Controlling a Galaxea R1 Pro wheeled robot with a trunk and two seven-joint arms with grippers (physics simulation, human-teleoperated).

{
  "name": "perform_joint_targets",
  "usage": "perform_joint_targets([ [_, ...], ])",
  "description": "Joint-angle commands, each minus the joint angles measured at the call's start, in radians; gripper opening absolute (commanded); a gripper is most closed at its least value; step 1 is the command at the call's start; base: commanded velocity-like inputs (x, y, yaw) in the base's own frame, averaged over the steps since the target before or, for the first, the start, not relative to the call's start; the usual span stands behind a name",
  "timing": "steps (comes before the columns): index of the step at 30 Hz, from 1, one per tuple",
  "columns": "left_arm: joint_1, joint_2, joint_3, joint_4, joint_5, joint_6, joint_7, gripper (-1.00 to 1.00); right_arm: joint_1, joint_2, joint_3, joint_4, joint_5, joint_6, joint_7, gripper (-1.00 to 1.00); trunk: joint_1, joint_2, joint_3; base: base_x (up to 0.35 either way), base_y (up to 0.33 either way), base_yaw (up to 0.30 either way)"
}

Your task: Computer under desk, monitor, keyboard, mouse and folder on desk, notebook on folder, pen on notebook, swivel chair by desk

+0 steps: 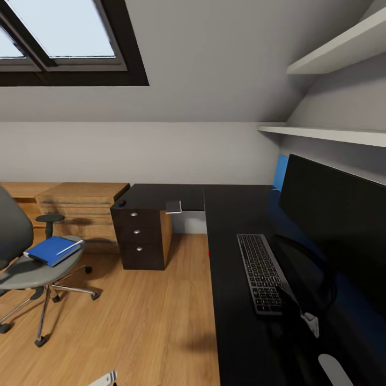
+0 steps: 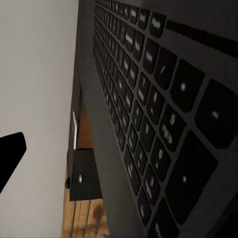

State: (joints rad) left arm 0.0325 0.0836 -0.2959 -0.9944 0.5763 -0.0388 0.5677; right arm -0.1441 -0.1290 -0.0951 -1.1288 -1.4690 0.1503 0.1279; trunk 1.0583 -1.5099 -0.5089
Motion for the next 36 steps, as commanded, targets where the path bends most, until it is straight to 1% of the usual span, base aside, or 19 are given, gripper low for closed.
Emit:
perform_joint_targets([
  [1,0.000,0.002,-0.004,-0.001,0.010,-0.004,0.006,1.00,0.000,0.000,-0.002,0.001,-0.007,0.006,-0.001,1.00,0.000,0.000,-0.001,-0.189,0.000,0.000],
  [21,0.000,0.003,-0.004,0.001,0.010,-0.004,0.006,1.00,0.000,0.000,-0.002,0.001,-0.006,0.006,-0.003,1.00,0.000,0.000,-0.001,-0.305,0.000,0.000],
  [32,0.000,0.003,-0.003,0.002,0.011,-0.004,0.006,1.00,-0.002,0.002,0.006,0.003,-0.002,0.006,-0.071,1.00,0.000,0.000,-0.001,-0.333,0.000,0.000],
  [36,0.000,0.003,-0.003,0.007,0.011,-0.003,0.006,1.00,-0.002,0.012,0.019,0.003,-0.001,0.005,-0.093,1.00,0.000,0.000,-0.001,-0.333,0.000,0.000],
])
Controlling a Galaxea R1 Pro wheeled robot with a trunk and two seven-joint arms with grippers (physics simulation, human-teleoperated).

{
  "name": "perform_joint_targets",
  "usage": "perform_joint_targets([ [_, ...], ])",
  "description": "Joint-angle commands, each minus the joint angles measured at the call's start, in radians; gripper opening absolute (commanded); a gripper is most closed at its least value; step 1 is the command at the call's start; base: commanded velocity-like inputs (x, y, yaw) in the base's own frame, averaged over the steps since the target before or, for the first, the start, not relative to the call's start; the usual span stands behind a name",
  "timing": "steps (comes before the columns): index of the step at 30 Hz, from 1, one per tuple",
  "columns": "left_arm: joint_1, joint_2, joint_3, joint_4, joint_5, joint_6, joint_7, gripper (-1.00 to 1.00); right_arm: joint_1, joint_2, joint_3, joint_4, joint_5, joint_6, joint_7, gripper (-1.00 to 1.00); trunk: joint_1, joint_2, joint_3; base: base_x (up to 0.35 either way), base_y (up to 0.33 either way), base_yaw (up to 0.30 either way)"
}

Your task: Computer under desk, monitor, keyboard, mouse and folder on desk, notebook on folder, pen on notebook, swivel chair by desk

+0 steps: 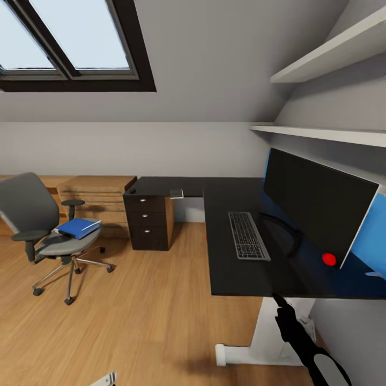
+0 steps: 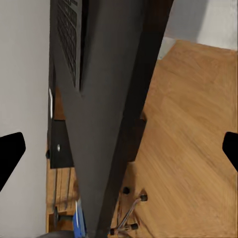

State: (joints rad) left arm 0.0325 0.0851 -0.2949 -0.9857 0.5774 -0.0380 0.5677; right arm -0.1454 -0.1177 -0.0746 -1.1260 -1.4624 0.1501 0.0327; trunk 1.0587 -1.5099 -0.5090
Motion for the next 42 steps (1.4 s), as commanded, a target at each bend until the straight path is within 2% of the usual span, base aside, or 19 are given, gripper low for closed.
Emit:
perform_joint_targets([
  [1,0.000,0.002,-0.004,-0.001,0.010,-0.004,0.006,1.00,0.000,0.002,0.004,0.000,-0.007,0.005,0.000,1.00,-0.001,-0.001,-0.001,-0.333,0.000,0.000],
  [6,0.000,0.001,-0.004,0.005,0.010,-0.003,0.006,1.00,0.000,0.024,0.062,0.011,-0.001,-0.004,-0.004,1.00,-0.001,-0.001,-0.001,-0.325,0.047,0.000],
  [8,0.000,0.001,-0.004,0.006,0.010,-0.003,0.006,1.00,-0.002,0.043,0.101,0.030,0.038,-0.032,-0.005,1.00,-0.001,-0.001,-0.001,-0.270,0.195,0.000],
  [9,0.000,0.001,-0.004,0.006,0.009,-0.003,0.006,1.00,-0.003,0.054,0.121,0.041,0.079,-0.053,-0.006,1.00,-0.001,-0.001,-0.001,-0.208,0.242,0.000],
  [11,0.000,0.002,-0.004,0.007,0.009,-0.003,0.006,1.00,-0.004,0.083,0.150,0.064,0.198,-0.096,-0.017,1.00,-0.001,-0.001,-0.001,-0.114,0.282,0.000],
  [13,0.000,0.002,-0.004,0.007,0.009,-0.003,0.006,1.00,-0.005,0.126,0.162,0.077,0.347,-0.130,-0.056,1.00,-0.001,-0.001,-0.001,-0.047,0.311,0.000],
  [14,0.000,0.002,-0.004,0.007,0.009,-0.003,0.006,1.00,-0.005,0.138,0.164,0.080,0.387,-0.137,-0.069,1.00,-0.001,-0.001,-0.001,-0.029,0.319,0.000],
  [15,0.000,0.002,-0.004,0.007,0.009,-0.003,0.006,1.00,-0.005,0.171,0.168,0.094,0.507,-0.157,-0.107,1.00,-0.001,-0.001,-0.001,-0.015,0.326,0.000],
  [16,0.000,0.002,-0.004,0.007,0.009,-0.003,0.006,1.00,-0.005,0.180,0.168,0.103,0.546,-0.165,-0.119,1.00,-0.001,-0.001,-0.001,-0.012,0.327,0.000],
  [17,0.000,0.002,-0.005,0.007,0.009,-0.003,0.006,1.00,-0.006,0.204,0.170,0.155,0.658,-0.202,-0.145,1.00,-0.001,-0.001,-0.001,0.000,0.329,0.000],
  [18,0.000,0.002,-0.005,0.007,0.009,-0.002,0.006,1.00,-0.011,0.216,0.170,0.205,0.728,-0.240,-0.155,1.00,-0.001,-0.001,-0.001,0.035,0.330,0.000],
  [21,0.000,0.001,-0.006,0.007,0.009,-0.002,0.006,1.00,-0.051,0.244,0.172,0.387,0.888,-0.414,-0.168,1.00,-0.001,-0.001,-0.001,0.112,0.320,0.000],
  [24,0.000,0.001,-0.007,0.008,0.009,-0.001,0.005,1.00,-0.075,0.278,0.172,0.559,0.955,-0.591,-0.171,1.00,-0.001,-0.001,-0.001,0.194,0.294,0.000],
  [26,0.000,0.001,-0.010,0.015,0.008,-0.001,0.006,1.00,-0.079,0.286,0.173,0.607,0.968,-0.638,-0.170,1.00,-0.001,-0.001,-0.001,0.231,0.272,0.000],
  [31,0.000,-0.001,-0.017,0.059,0.007,0.000,0.007,1.00,-0.081,0.287,0.173,0.722,0.977,-0.671,-0.168,1.00,-0.001,-0.001,-0.001,0.248,0.260,0.000],
  [34,0.000,-0.003,-0.018,0.087,0.005,0.000,0.008,1.00,-0.081,0.286,0.187,0.746,1.015,-0.704,-0.165,1.00,-0.001,-0.001,-0.001,0.251,0.256,0.000],
  [37,0.000,-0.005,-0.018,0.095,0.005,0.000,0.009,1.00,-0.080,0.286,0.234,0.795,1.136,-0.745,-0.165,1.00,-0.001,-0.001,-0.001,0.251,0.255,0.000],
  [40,0.000,-0.004,-0.018,0.098,0.005,0.000,0.009,1.00,-0.081,0.288,0.247,0.816,1.191,-0.756,-0.166,1.00,-0.001,-0.001,-0.001,0.252,0.255,0.000],
  [42,0.000,-0.004,-0.018,0.099,0.005,0.000,0.009,1.00,-0.080,0.289,0.252,0.823,1.208,-0.759,-0.166,1.00,-0.001,-0.001,-0.001,0.252,0.255,0.000],
])
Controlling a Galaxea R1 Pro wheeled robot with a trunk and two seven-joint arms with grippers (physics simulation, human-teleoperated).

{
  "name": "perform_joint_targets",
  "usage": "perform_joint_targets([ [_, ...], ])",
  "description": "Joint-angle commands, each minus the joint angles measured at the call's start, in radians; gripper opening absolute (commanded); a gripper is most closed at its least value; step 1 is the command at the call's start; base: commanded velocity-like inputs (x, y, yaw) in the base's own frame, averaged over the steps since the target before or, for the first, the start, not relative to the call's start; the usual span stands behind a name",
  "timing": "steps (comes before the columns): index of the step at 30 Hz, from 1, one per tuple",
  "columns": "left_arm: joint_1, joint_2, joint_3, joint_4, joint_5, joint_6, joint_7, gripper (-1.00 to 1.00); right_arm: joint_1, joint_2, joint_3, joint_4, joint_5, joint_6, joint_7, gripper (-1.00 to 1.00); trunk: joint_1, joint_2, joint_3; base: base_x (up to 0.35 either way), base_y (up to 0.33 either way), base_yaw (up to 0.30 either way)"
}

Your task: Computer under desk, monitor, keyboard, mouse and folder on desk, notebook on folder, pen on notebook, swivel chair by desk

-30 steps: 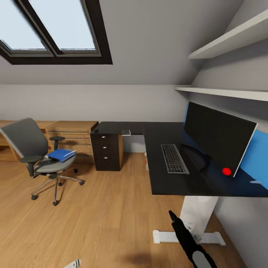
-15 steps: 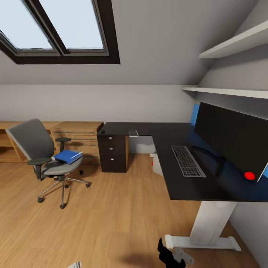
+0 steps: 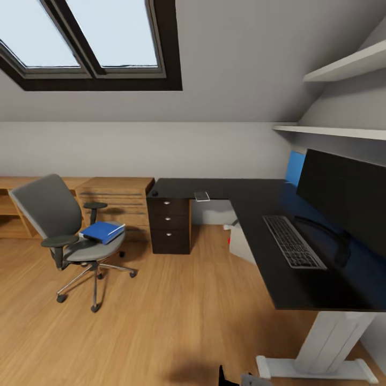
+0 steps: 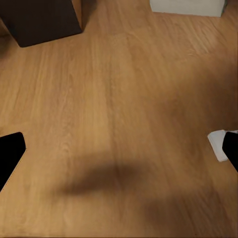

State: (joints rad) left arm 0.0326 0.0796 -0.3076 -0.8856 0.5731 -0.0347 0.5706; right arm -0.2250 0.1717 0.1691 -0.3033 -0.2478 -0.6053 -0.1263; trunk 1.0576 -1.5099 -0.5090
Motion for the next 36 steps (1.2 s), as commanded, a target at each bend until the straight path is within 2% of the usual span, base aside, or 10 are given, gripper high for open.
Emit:
perform_joint_targets([
  [1,0.000,0.002,-0.005,-0.001,0.010,-0.004,0.006,1.00,-0.001,0.000,0.010,0.002,-0.002,-0.005,-0.006,1.00,0.001,0.000,-0.001,0.252,0.255,0.000],
  [12,0.000,0.000,-0.006,-0.001,0.010,-0.004,0.005,1.00,-0.002,0.002,0.013,0.006,0.006,-0.032,-0.006,1.00,0.001,0.000,0.000,0.281,0.187,0.040],
  [13,0.000,0.000,-0.007,0.000,0.010,-0.004,0.005,1.00,-0.001,0.003,0.013,0.026,0.007,-0.117,-0.006,1.00,0.001,0.000,0.000,0.326,0.002,0.256],
  [14,0.000,0.000,-0.007,0.000,0.010,-0.004,0.005,1.00,-0.001,0.003,0.014,0.027,0.007,-0.121,-0.006,1.00,0.001,0.000,0.001,0.326,0.001,0.258],
  [24,0.000,-0.001,-0.010,-0.001,-0.011,-0.004,0.005,1.00,-0.001,0.003,0.014,0.029,0.006,-0.125,-0.006,1.00,0.001,0.000,0.007,0.160,-0.003,0.249],
  [29,0.000,-0.001,-0.010,0.000,-0.016,-0.004,0.005,1.00,-0.001,0.002,0.013,0.029,0.005,-0.125,-0.006,1.00,0.001,0.000,0.007,0.305,0.000,0.053],
  [36,0.000,-0.001,-0.010,0.000,-0.022,-0.007,0.005,1.00,0.000,0.002,0.013,0.029,0.005,-0.125,-0.006,1.00,-0.026,0.049,0.029,0.321,0.000,0.003],
])
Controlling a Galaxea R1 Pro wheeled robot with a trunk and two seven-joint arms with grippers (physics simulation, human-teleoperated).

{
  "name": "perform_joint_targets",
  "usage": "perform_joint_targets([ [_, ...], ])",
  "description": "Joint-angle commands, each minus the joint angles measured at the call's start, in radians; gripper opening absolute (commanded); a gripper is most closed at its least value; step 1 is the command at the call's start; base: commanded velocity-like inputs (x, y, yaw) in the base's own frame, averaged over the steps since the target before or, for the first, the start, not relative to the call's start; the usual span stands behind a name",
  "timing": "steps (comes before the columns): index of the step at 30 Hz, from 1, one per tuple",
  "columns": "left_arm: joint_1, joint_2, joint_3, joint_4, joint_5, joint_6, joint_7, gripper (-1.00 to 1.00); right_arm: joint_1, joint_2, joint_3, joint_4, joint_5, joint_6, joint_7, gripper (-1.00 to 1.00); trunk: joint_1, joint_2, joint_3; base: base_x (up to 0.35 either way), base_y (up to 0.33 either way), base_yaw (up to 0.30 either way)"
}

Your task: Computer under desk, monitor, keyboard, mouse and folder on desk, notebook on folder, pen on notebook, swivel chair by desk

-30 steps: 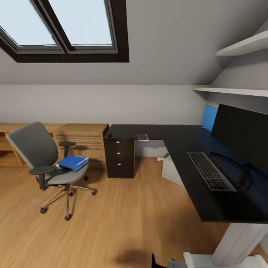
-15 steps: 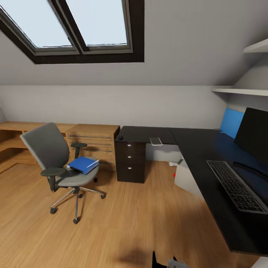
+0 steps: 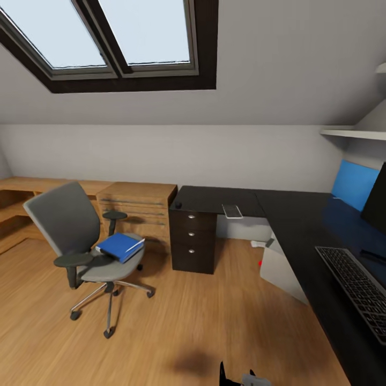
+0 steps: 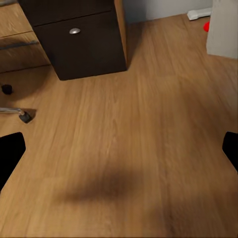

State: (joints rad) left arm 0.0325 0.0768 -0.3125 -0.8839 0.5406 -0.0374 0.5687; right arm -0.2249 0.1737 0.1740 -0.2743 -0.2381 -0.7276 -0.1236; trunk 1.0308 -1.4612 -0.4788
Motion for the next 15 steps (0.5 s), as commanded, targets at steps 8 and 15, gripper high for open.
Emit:
perform_joint_targets([
  [8,0.000,0.001,-0.005,-0.001,0.010,-0.004,0.006,1.00,-0.001,0.000,0.009,0.001,-0.004,-0.003,-0.008,1.00,-0.030,0.056,0.027,0.322,0.000,0.049],
  [15,0.000,0.001,-0.005,-0.001,0.010,-0.004,0.006,1.00,-0.001,0.000,0.009,0.001,-0.004,-0.003,-0.008,1.00,-0.057,0.105,0.056,0.322,0.000,0.183],
])
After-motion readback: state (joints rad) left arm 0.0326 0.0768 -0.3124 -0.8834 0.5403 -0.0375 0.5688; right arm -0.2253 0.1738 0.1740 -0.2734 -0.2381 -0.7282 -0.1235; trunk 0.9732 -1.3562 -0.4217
